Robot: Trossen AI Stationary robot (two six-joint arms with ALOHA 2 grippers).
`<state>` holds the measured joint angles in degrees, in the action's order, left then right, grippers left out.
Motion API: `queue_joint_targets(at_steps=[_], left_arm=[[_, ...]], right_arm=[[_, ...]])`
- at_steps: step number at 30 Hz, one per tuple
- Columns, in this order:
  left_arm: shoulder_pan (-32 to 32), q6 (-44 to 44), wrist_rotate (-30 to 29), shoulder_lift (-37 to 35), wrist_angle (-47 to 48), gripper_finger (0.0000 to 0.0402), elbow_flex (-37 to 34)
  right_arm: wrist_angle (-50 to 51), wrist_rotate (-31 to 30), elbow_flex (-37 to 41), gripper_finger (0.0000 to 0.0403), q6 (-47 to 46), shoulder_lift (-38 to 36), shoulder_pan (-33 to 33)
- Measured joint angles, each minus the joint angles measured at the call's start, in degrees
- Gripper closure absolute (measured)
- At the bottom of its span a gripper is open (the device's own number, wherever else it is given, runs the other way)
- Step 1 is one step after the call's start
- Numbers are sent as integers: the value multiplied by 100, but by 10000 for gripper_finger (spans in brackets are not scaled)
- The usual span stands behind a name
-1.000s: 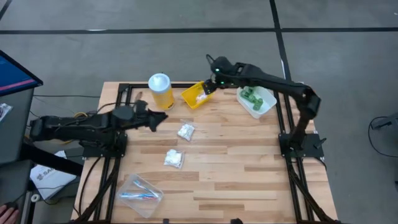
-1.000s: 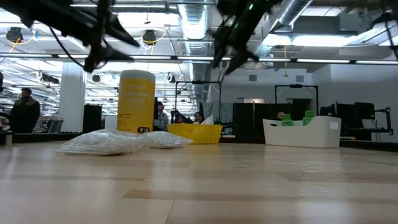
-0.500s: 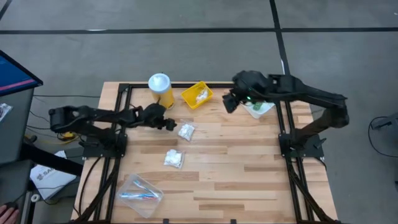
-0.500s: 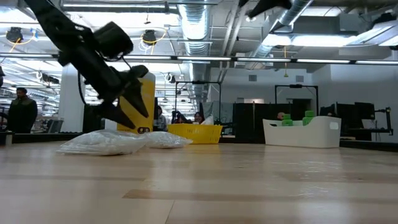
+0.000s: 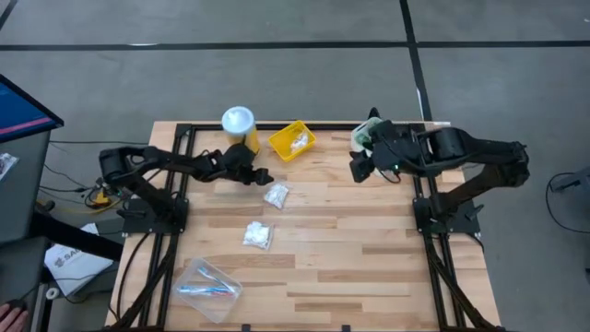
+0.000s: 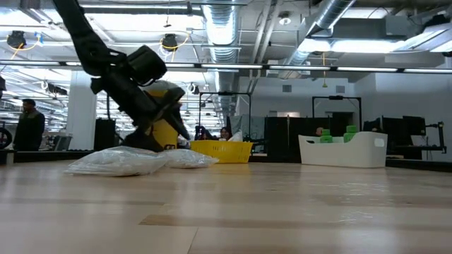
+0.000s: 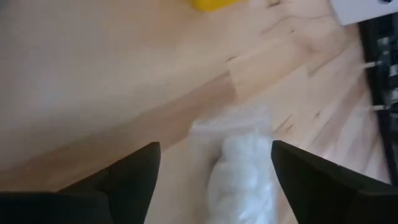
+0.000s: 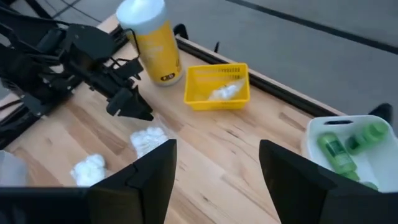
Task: Pick & Place Travel size toiletries
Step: Put the cotton pack into the yellow bin
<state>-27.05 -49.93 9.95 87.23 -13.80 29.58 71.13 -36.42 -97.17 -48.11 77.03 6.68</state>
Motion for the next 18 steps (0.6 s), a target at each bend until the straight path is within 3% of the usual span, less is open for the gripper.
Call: queue_joint_targets(at_steps=[6, 10, 14, 18], left_arm=[[-4, -2, 190, 466, -258, 94, 277], [2, -4, 446, 685, -486, 103, 348], [7, -13, 499, 798, -629, 120, 348], [7, -33, 418, 814, -658, 155, 350]], right_arm=[[491, -930, 9, 182, -663, -86, 708], [969, -1494, 184, 191, -1214, -562, 1153], [1063, -2073, 935, 232, -1884, -1520, 1692], [845, -2652, 2135, 301, -2657, -2508, 2256]])
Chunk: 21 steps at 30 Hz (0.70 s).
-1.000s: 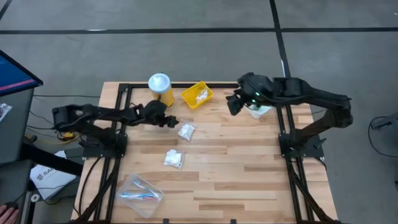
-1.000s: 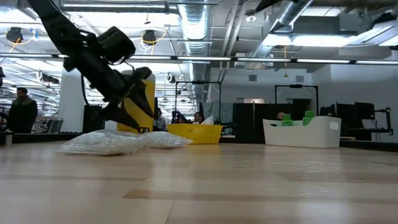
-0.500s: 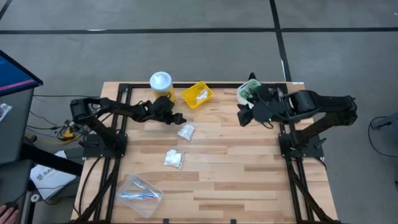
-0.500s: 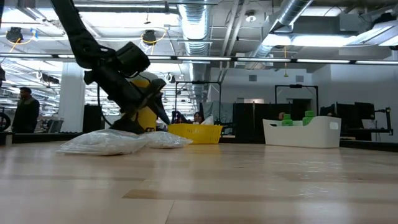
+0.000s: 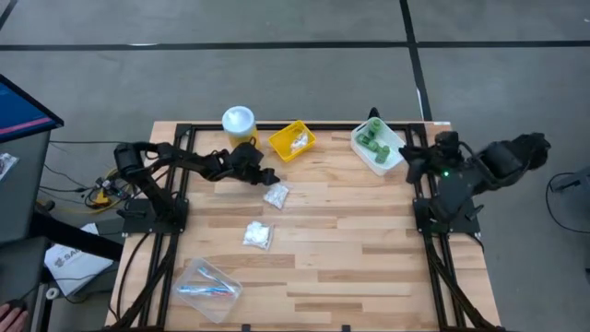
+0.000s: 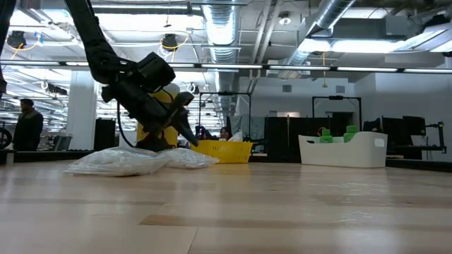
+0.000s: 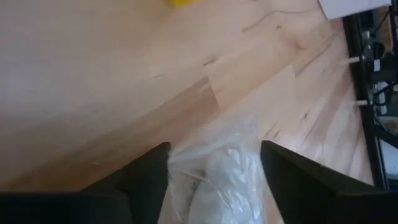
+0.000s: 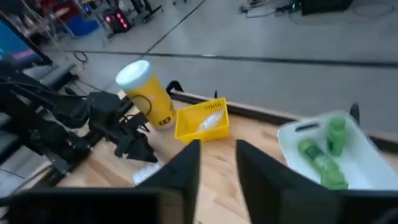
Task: Pick & Place Travel size toiletries
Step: Put the cotton pack into the yellow bin
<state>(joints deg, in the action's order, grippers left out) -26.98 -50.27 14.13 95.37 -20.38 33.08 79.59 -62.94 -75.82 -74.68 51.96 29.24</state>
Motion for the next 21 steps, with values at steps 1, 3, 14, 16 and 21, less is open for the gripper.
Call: queue_joint_targets(at_steps=[1, 3, 14, 16, 21], left_arm=[[0, -11, -35, 0, 0, 167, 0], [0, -23, -126, 0, -5, 194, 0], [0, -144, -208, 0, -11, 346, 0], [0, -144, -207, 0, -10, 372, 0], [0, -180, -23, -10, -35, 397, 0]], right_arm=[[-56, -56, 332, 320, -232, -246, 104], [-230, -101, 1034, 356, -602, -721, 277], [-2371, -1130, 4587, 399, -1227, -2808, 1286], [-2662, -1320, 4982, 401, -1248, -3211, 1505], [-3222, -1827, 5697, 402, -879, -4010, 2008]])
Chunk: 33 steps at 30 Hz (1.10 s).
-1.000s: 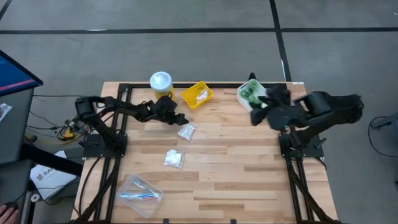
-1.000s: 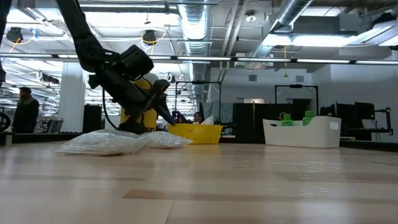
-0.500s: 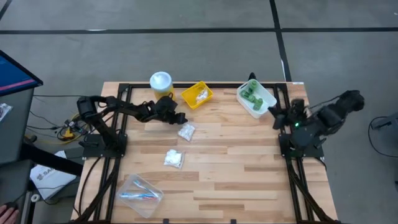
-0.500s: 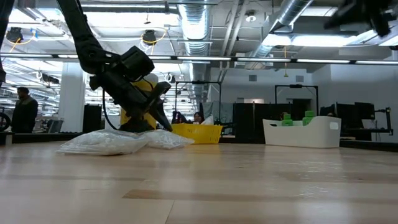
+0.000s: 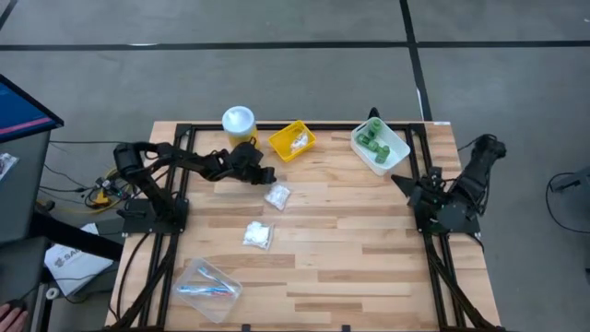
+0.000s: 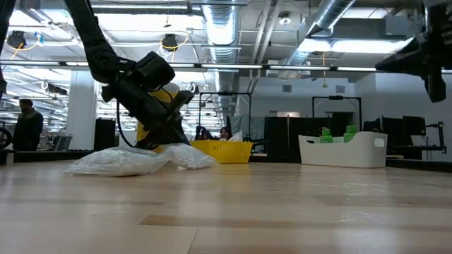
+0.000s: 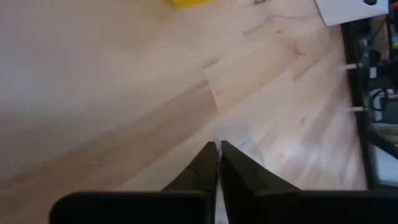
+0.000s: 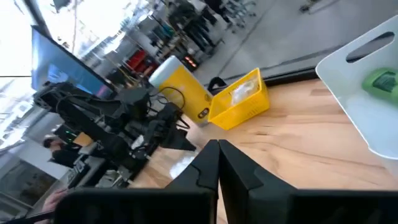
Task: Pick & Place Travel size toiletries
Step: Put the cotton pack into the yellow bin
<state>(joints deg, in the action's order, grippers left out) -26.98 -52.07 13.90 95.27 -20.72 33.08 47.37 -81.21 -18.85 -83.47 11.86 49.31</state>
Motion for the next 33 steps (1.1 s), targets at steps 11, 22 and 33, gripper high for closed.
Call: queue_joint_targets(at_steps=[11, 22, 33], left_arm=[[396, -250, -76, -1343, -5, 400, -7], [638, -199, -1021, -2421, -126, 401, -2], [636, 568, -1476, -2089, -1075, 401, 173]], right_arm=[[-322, -755, 568, 403, 779, -1158, 1156], [-4030, -116, 520, 403, 3491, -949, 2477], [-8166, 3455, 515, 403, 10698, -1167, 1173]])
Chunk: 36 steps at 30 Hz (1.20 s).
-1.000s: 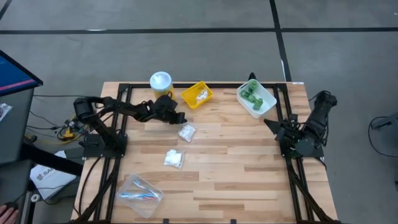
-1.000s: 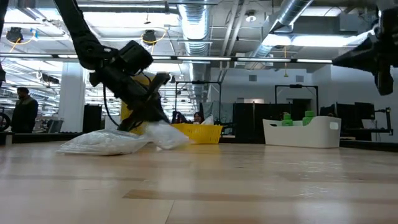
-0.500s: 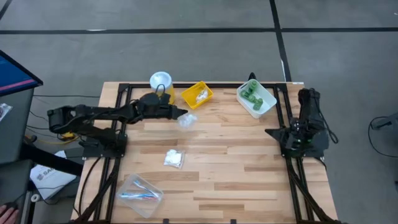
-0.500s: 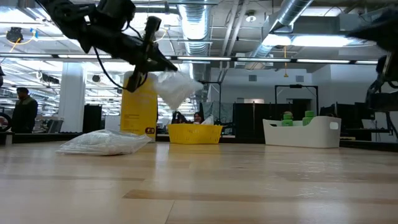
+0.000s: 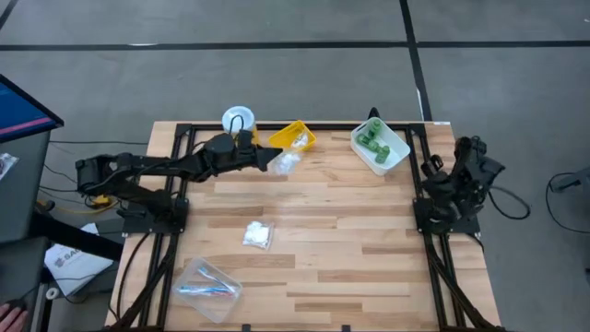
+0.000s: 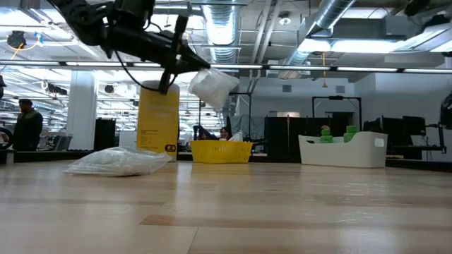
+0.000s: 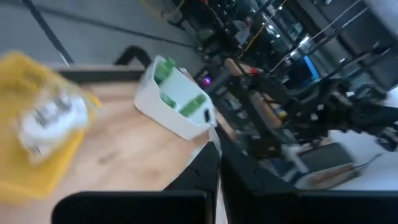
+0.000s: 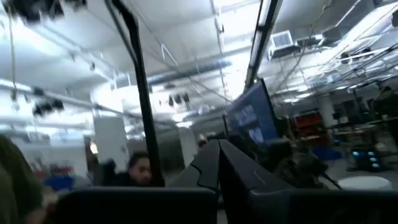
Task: Pick & Place Travel size toiletries
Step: Put the cotton pack into the yellow bin
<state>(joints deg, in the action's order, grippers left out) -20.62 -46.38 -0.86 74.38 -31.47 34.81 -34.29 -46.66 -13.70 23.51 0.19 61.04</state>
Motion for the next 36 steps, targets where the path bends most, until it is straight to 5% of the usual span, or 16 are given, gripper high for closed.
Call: queue_joint_targets(at_steps=[7, 14, 21, 26, 30, 36], left_arm=[[-61, 1370, -544, 561, -115, 401, 540], [-169, 1627, -669, 1159, -268, 401, 925], [-296, 2057, -782, 1552, -356, 401, 1011], [-597, 2374, -773, 1589, -544, 401, 1009], [-887, 2515, -789, 1588, -808, 401, 1011], [-904, 2619, -665, 1626, -798, 401, 1009]], right_arm=[[785, 57, 340, 403, -480, 8, -738], [973, 570, 1299, 403, -2126, 45, -1893], [1635, 2500, 1312, 403, -2742, 12, -3358], [3034, 3579, 1312, 403, -4110, 7, -4407], [3143, 4630, 1323, 403, -4119, 6, -5109], [3215, 5419, 1325, 403, -4112, 10, -5912]])
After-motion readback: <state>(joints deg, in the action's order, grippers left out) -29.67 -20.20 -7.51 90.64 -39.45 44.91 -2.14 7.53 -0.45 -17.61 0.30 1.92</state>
